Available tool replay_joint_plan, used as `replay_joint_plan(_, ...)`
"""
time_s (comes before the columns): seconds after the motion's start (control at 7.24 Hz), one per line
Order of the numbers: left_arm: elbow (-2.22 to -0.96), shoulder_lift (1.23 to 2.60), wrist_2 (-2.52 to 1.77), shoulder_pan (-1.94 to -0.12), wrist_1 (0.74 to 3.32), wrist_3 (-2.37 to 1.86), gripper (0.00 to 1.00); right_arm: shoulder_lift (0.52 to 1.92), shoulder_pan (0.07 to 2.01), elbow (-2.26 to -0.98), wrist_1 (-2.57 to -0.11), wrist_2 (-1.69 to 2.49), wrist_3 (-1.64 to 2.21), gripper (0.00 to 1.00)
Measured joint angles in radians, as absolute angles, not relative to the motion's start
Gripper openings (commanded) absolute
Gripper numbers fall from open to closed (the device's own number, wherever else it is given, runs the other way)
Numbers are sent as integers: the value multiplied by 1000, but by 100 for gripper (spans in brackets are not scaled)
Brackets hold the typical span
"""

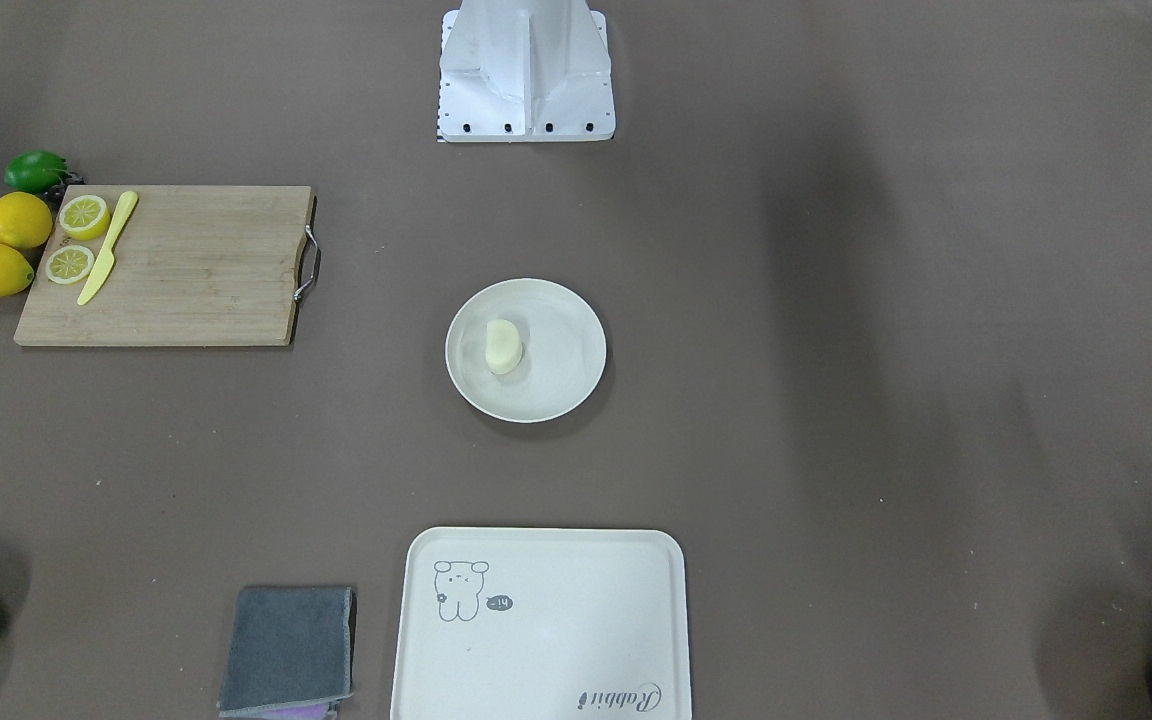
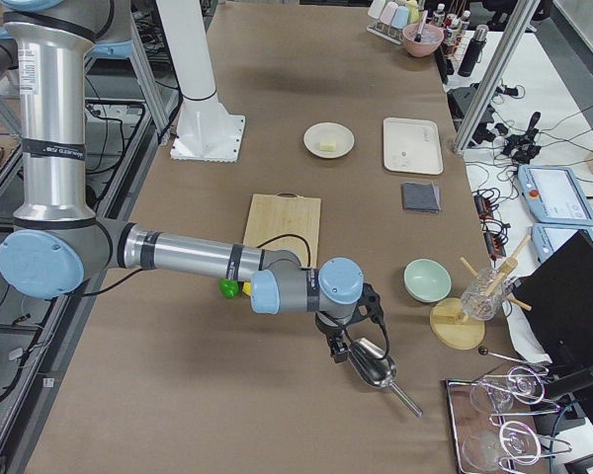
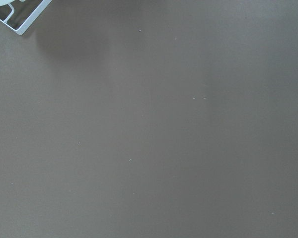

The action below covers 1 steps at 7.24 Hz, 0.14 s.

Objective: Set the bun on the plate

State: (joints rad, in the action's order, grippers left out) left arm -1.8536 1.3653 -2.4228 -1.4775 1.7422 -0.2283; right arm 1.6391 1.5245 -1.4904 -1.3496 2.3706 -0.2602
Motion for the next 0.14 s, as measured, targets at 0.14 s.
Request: replay_joint_plan(0.14, -1850, 1368, -2418, -1478, 1740, -226, 98, 1647, 1538, -1490, -1340, 2380, -260, 100)
